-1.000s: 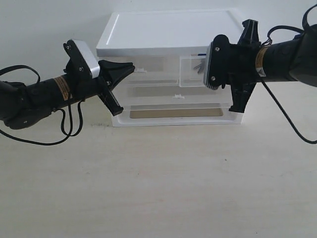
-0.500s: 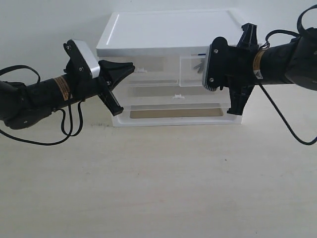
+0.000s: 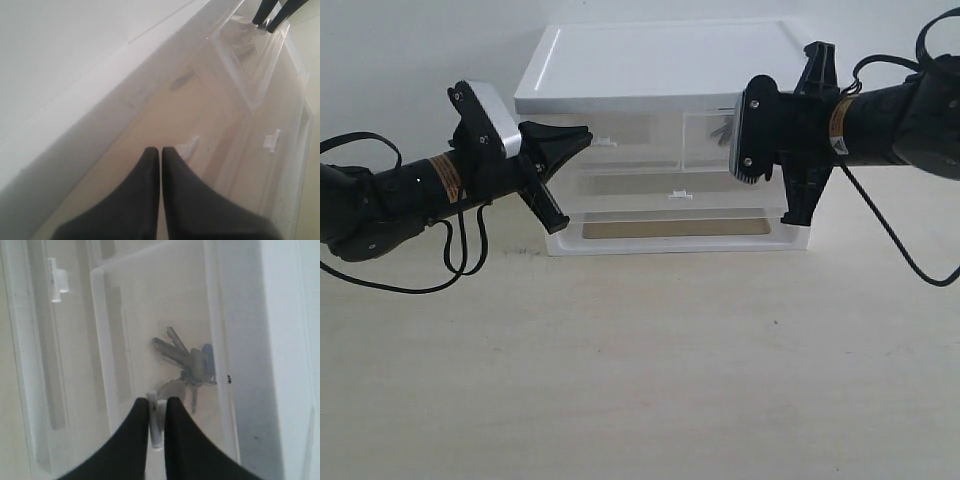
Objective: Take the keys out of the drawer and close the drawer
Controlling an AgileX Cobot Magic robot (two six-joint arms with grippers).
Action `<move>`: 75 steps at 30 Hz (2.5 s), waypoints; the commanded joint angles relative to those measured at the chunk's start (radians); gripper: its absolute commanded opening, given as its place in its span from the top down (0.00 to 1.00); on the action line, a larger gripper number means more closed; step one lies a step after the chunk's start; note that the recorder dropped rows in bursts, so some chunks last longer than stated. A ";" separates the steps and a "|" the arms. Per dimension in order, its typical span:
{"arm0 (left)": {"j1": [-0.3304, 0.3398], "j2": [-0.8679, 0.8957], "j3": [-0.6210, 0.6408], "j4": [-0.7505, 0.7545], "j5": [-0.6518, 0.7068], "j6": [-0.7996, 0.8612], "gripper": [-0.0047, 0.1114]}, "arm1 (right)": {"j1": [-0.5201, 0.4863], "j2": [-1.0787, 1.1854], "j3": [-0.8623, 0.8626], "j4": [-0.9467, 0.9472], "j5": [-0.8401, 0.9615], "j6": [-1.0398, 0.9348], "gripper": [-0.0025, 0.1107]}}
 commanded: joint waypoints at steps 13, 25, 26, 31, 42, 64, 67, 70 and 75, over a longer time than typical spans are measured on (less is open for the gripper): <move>-0.004 0.022 -0.022 -0.099 0.107 -0.011 0.92 | 0.096 -0.009 0.010 0.008 0.216 0.039 0.98; -0.004 0.022 -0.022 -0.099 0.104 -0.011 0.92 | 0.108 -0.195 0.149 0.057 0.202 0.143 0.98; -0.004 0.022 -0.022 -0.099 0.104 -0.011 0.92 | 0.108 -0.207 0.164 0.057 0.190 0.154 0.98; -0.004 0.022 -0.022 -0.097 0.105 -0.011 0.92 | 0.108 -0.252 0.221 0.059 0.170 0.217 0.98; -0.004 0.022 -0.022 -0.097 0.105 -0.011 0.92 | 0.108 -0.427 0.157 0.115 0.120 0.557 0.75; -0.004 0.022 -0.022 -0.097 0.100 -0.034 0.92 | 0.108 -0.096 -0.469 0.836 1.087 -0.315 0.54; -0.004 0.022 -0.022 -0.097 0.098 -0.034 0.92 | 0.108 -0.073 -0.469 0.814 1.074 -0.331 0.54; -0.004 0.022 -0.022 -0.097 0.098 -0.034 0.92 | 0.108 -0.058 -0.469 0.795 1.031 -0.333 0.54; -0.004 0.022 -0.022 -0.097 0.098 -0.034 0.92 | 0.108 -0.027 -0.467 0.777 1.002 -0.334 0.54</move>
